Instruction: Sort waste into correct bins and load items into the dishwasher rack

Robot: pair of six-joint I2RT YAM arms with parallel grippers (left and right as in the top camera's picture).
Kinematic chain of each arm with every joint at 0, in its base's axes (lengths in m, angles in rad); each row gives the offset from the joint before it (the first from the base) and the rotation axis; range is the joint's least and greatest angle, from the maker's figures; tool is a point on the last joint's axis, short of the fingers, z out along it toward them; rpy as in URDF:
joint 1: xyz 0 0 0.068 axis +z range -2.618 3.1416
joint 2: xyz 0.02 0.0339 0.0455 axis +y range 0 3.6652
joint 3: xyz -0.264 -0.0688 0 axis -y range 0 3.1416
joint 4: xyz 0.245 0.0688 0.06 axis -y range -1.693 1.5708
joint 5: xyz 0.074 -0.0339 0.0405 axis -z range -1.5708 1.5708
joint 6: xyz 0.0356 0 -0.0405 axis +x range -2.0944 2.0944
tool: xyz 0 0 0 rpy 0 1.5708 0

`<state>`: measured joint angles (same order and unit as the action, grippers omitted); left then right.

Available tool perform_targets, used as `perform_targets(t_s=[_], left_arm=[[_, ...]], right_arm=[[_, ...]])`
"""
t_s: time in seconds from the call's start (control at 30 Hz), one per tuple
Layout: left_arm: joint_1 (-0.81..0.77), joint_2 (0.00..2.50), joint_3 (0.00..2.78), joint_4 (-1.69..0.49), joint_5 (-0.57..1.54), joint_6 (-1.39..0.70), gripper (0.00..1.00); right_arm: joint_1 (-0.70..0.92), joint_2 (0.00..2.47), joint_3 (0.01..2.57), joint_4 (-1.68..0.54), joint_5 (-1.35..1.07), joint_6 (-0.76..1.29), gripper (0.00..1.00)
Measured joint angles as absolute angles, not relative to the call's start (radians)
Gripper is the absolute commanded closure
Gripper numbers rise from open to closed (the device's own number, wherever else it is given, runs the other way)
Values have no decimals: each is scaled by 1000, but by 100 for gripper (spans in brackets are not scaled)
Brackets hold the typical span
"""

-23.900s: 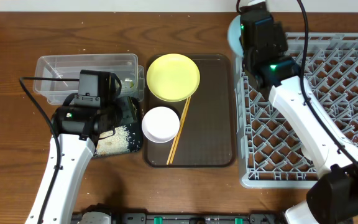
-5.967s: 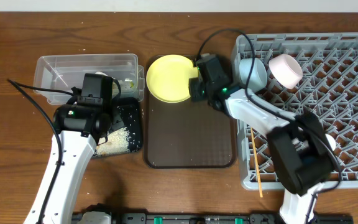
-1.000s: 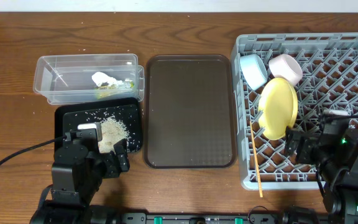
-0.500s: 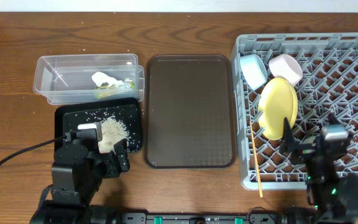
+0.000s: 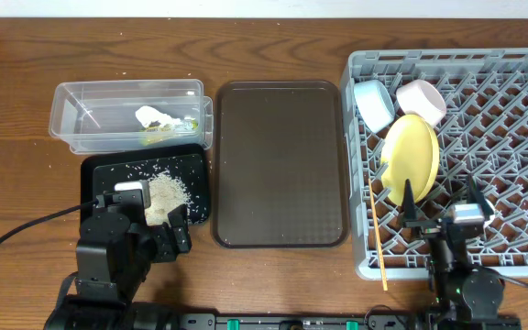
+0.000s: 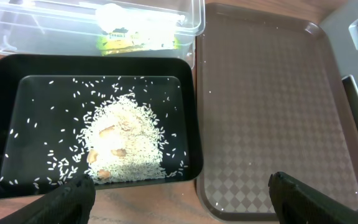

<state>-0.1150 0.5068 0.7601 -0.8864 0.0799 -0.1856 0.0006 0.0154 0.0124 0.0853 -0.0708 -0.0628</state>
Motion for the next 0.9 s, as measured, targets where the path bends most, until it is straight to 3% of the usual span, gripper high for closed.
perform_targets(t_s=[0.13,0.9], left_arm=[[-115,507,760,-886,80,-186,8],[-115,507,760,-886,80,-186,8]], right_arm=[[1,14,6,-65,-73,-63,1],[1,15,7,-64,-74,-63,1]])
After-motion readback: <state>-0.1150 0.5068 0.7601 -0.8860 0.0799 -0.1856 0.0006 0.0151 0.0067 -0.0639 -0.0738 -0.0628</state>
